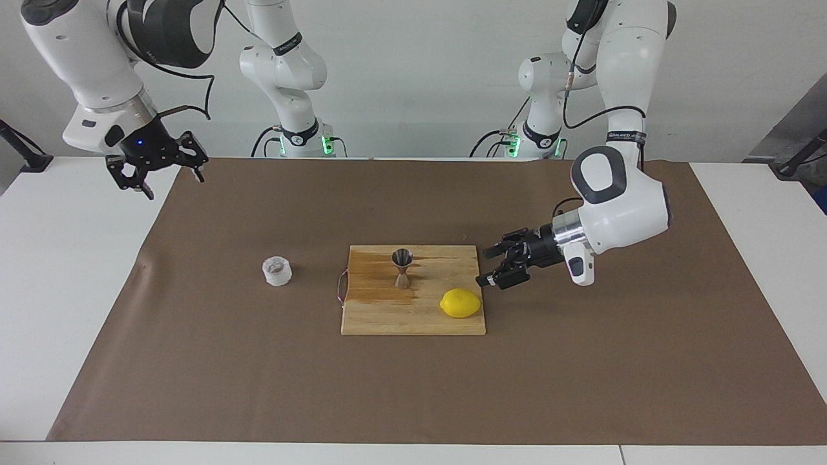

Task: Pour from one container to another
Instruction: 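Retract the left gripper while the right gripper reaches the white cup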

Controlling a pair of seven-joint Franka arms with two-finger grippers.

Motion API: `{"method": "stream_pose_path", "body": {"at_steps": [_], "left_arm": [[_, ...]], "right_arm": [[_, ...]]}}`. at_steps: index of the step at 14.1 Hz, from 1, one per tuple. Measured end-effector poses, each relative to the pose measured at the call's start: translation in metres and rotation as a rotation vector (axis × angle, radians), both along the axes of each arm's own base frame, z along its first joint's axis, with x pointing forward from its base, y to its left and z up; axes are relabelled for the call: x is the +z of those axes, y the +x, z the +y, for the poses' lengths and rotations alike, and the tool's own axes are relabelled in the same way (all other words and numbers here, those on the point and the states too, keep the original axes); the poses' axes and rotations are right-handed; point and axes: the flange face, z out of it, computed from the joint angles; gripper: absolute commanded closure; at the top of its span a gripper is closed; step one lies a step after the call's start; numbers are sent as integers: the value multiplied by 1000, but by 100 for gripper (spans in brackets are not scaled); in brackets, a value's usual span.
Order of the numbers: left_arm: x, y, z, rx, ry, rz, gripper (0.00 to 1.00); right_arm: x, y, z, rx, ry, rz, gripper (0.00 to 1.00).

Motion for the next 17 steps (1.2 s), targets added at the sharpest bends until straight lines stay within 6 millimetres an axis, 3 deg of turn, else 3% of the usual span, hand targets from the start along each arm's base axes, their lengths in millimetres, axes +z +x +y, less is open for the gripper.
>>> {"method": "stream_pose_path", "body": {"at_steps": [4,9,11,14,17], "left_arm": [[22,-3,18,-113,170,-136,0],[43,-11,24,-343,317,-341,0],[45,-12,28,-434,387,-407,0],[51,-12,35,-603,476,-521,0],[57,-12,44,-740,571,-597,0]], "right_arm": [[-52,-5,-35,273,62,-3,0],[-147,9,-69,519,312,-49,0],[-172,18,-61,582,387,-87,0],[-199,32,-29,642,485,-178,0],[-219,30,-8,677,539,-221,0]]}}
